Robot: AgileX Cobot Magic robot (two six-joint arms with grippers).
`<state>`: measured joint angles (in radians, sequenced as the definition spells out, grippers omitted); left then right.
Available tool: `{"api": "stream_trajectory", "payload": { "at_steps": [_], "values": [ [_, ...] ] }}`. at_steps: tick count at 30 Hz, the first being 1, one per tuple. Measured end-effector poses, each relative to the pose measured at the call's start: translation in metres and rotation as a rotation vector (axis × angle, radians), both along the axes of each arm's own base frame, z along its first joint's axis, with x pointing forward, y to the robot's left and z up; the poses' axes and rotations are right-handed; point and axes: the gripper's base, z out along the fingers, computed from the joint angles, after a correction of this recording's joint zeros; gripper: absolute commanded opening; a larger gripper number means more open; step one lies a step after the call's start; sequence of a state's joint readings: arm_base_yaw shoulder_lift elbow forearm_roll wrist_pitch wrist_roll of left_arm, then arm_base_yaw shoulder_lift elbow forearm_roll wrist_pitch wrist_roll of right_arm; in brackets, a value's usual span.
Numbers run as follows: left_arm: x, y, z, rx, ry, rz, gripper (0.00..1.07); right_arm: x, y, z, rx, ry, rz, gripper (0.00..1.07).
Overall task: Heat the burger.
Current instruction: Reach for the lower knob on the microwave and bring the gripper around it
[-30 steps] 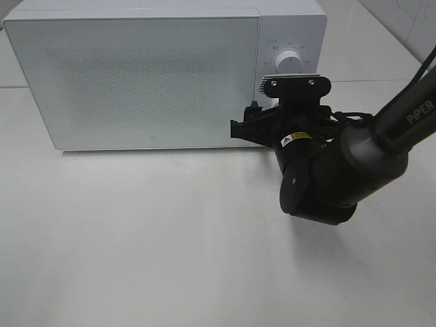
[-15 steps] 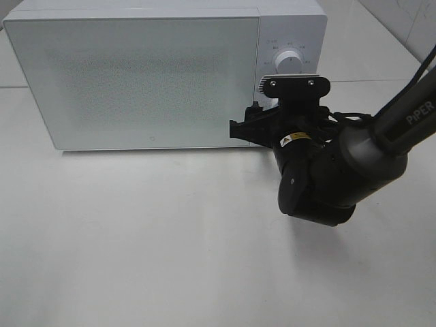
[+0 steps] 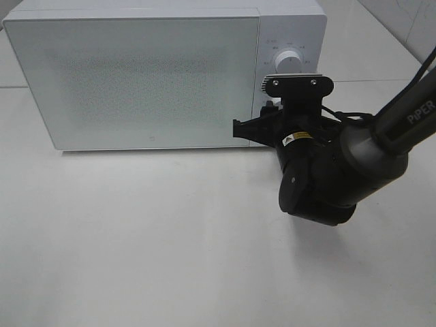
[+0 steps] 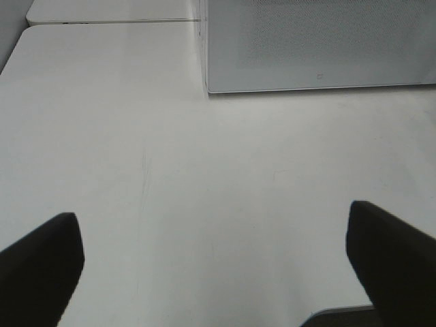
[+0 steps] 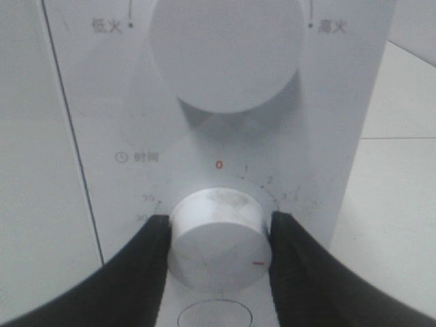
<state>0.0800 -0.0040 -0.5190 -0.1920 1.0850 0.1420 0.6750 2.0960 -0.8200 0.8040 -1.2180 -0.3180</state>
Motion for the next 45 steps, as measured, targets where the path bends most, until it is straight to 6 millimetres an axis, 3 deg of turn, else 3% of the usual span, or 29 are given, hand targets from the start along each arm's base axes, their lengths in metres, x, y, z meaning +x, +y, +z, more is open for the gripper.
{"api": "stream_trajectory", "payload": {
  "at_steps": [3,5,20,28,45],
  "values": [
    [0.0,0.0,0.0,0.0,0.0,0.0,1.0,0.0,0.0,0.0001,0.0,-0.001,0.0,0.02],
    [0.0,0.0,0.0,0.0,0.0,0.0,1.0,0.0,-0.0001,0.0002,0.0,-0.002,-0.001,0.0],
    [0.0,0.0,0.0,0.0,0.0,0.0,1.0,0.0003,0.0004,0.0004,0.028,-0.005,0.002,0.0],
    [0.0,0.0,0.0,0.0,0.0,0.0,1.0,0.0005,0.0004,0.0003,0.185,-0.013,-0.011,0.0],
    [0.0,0.0,0.0,0.0,0.0,0.0,1.0,0.0004,-0.0004,-0.0005,0.754,-0.023,-0.085,0.0]
  ]
}}
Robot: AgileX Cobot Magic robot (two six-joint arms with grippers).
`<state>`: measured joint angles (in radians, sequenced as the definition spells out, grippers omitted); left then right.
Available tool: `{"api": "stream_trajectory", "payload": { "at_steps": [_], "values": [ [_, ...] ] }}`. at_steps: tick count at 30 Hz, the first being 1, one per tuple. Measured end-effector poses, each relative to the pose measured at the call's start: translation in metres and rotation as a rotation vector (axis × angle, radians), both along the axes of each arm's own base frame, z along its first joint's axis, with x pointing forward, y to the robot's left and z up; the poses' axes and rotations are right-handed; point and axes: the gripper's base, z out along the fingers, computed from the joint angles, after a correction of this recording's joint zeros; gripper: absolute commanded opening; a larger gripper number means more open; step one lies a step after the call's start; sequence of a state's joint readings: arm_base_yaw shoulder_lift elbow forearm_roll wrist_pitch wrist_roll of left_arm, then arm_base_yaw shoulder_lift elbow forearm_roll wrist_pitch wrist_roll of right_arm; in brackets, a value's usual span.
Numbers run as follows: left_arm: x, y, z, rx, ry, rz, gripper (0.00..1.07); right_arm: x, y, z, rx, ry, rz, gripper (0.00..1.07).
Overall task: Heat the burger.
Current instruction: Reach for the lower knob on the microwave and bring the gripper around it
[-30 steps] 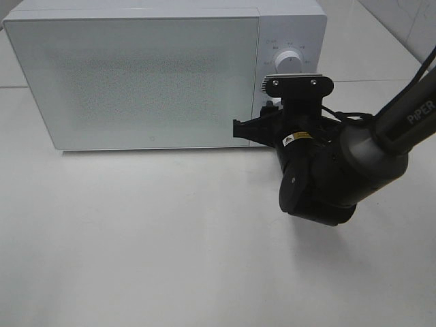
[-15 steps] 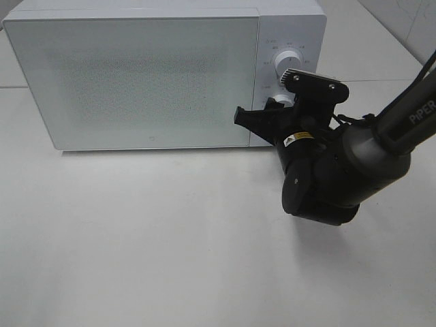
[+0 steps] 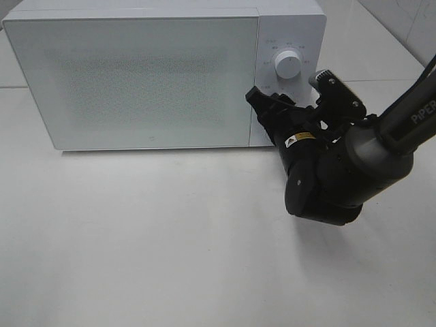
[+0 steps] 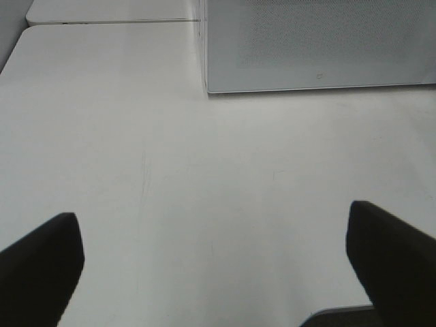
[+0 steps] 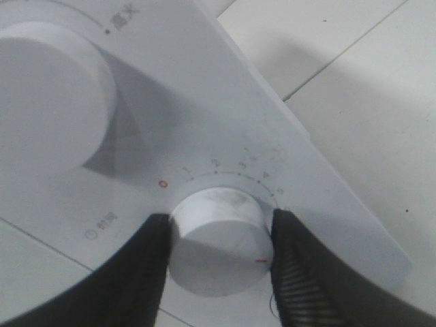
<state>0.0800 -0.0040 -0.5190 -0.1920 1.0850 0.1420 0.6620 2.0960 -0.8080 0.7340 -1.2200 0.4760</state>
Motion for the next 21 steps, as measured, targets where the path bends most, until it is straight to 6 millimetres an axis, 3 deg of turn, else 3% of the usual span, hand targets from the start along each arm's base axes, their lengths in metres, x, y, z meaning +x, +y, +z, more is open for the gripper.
{"api": "stream_trajectory", "payload": {
  "at_steps": [21],
  "values": [
    [0.0,0.0,0.0,0.0,0.0,0.0,1.0,0.0002,-0.0006,-0.0003,0.612,0.004,-0.094,0.0]
  ]
}}
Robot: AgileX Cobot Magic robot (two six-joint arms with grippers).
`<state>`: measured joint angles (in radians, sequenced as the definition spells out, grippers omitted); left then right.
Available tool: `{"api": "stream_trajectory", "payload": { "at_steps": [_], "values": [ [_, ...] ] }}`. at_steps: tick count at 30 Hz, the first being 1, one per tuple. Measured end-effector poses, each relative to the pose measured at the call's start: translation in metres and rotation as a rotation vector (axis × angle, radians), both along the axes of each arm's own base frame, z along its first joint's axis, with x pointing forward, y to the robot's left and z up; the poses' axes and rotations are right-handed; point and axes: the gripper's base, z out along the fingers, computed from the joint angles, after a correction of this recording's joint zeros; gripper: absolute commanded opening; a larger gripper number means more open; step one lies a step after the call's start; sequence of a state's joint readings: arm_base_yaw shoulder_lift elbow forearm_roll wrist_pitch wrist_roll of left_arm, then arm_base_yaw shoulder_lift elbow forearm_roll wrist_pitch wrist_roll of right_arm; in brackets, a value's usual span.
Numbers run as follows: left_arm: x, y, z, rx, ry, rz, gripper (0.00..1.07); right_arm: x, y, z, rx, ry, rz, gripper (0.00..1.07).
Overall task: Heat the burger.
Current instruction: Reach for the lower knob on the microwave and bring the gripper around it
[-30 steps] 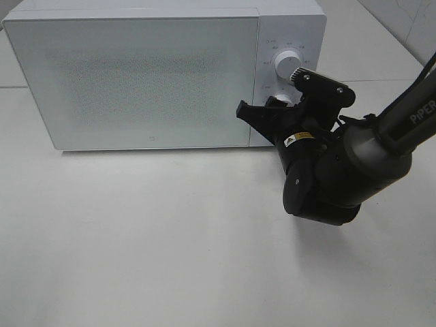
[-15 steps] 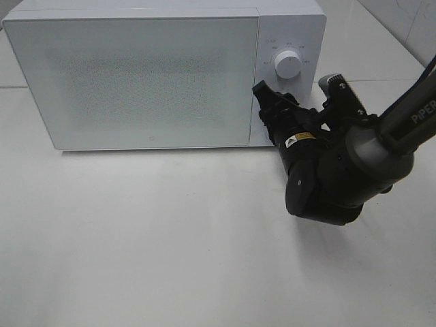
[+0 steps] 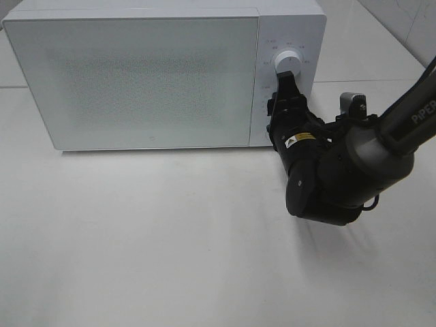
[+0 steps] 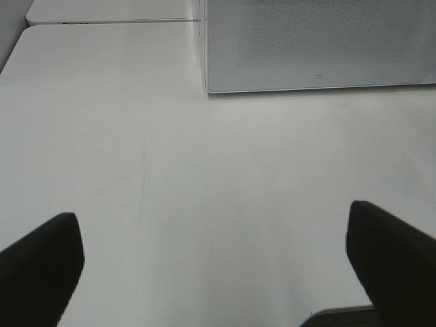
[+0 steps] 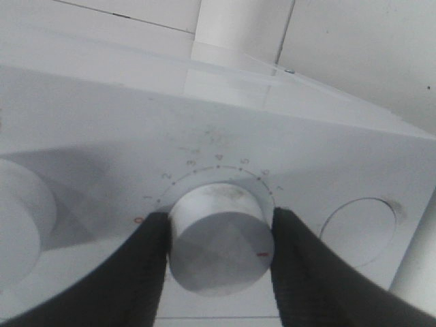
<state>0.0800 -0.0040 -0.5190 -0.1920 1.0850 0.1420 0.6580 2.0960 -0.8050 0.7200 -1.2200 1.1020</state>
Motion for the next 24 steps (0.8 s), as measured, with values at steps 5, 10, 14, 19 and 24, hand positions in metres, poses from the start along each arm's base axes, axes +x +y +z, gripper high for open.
{"api": "stream_trajectory", "payload": {
  "at_steps": [5,10,14,19,24],
  "values": [
    [0.0,0.0,0.0,0.0,0.0,0.0,1.0,0.0,0.0001,0.0,0.129,0.001,-0.021,0.0],
    [0.0,0.0,0.0,0.0,0.0,0.0,1.0,0.0,0.0001,0.0,0.273,0.003,-0.044,0.0],
    [0.0,0.0,0.0,0.0,0.0,0.0,1.0,0.0,0.0001,0.0,0.343,0.004,-0.056,0.0],
    [0.0,0.0,0.0,0.0,0.0,0.0,1.0,0.0,0.0001,0.0,0.4,0.005,-0.066,0.01],
    [0.0,0.0,0.0,0.0,0.0,0.0,1.0,0.0,0.0001,0.0,0.407,0.005,-0.067,0.01]
  ]
}}
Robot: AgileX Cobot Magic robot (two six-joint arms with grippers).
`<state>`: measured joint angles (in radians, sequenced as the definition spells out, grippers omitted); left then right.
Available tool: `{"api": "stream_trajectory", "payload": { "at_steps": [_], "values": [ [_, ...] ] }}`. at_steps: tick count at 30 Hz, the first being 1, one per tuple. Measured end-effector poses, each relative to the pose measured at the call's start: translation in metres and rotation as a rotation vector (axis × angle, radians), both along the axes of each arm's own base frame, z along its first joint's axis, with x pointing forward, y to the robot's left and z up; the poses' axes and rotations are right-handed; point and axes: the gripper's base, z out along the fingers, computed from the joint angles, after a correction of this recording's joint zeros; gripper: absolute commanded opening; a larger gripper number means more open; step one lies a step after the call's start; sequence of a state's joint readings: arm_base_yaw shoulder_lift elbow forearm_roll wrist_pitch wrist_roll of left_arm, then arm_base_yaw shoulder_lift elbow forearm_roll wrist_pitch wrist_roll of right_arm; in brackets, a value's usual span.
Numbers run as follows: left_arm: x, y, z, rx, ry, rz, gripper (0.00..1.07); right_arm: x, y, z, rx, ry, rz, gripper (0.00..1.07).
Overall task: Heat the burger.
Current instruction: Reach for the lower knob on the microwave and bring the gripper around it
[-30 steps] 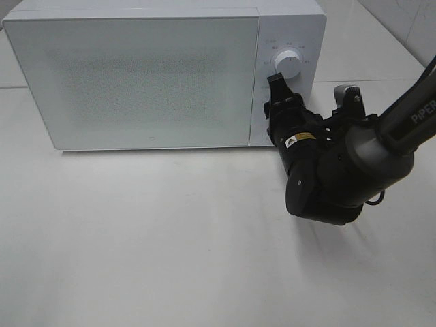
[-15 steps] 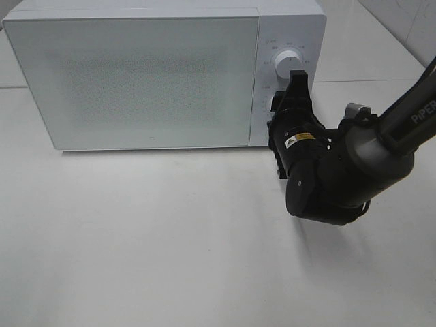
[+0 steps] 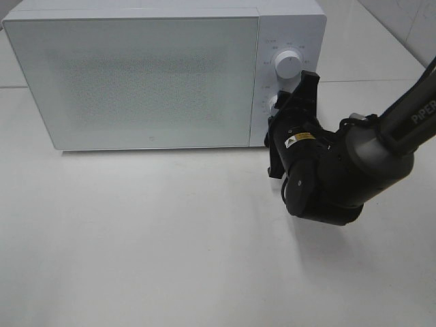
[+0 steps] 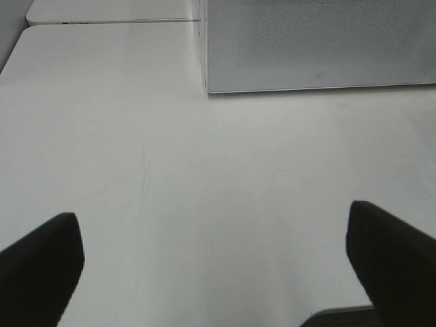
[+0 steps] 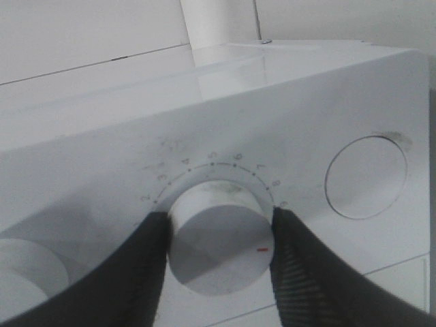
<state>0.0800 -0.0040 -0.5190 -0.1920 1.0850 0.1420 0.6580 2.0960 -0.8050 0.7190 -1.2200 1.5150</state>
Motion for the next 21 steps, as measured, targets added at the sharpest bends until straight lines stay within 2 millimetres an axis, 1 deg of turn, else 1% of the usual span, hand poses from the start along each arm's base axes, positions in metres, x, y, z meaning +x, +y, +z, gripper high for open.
{"api": "stream_trajectory", "payload": {
  "at_steps": [9,21],
  "values": [
    [0.0,0.0,0.0,0.0,0.0,0.0,1.0,0.0,0.0,0.0,-0.001,0.0,0.0,0.02],
    [0.0,0.0,0.0,0.0,0.0,0.0,1.0,0.0,0.0001,0.0,-0.021,-0.001,0.004,0.08]
  ]
}}
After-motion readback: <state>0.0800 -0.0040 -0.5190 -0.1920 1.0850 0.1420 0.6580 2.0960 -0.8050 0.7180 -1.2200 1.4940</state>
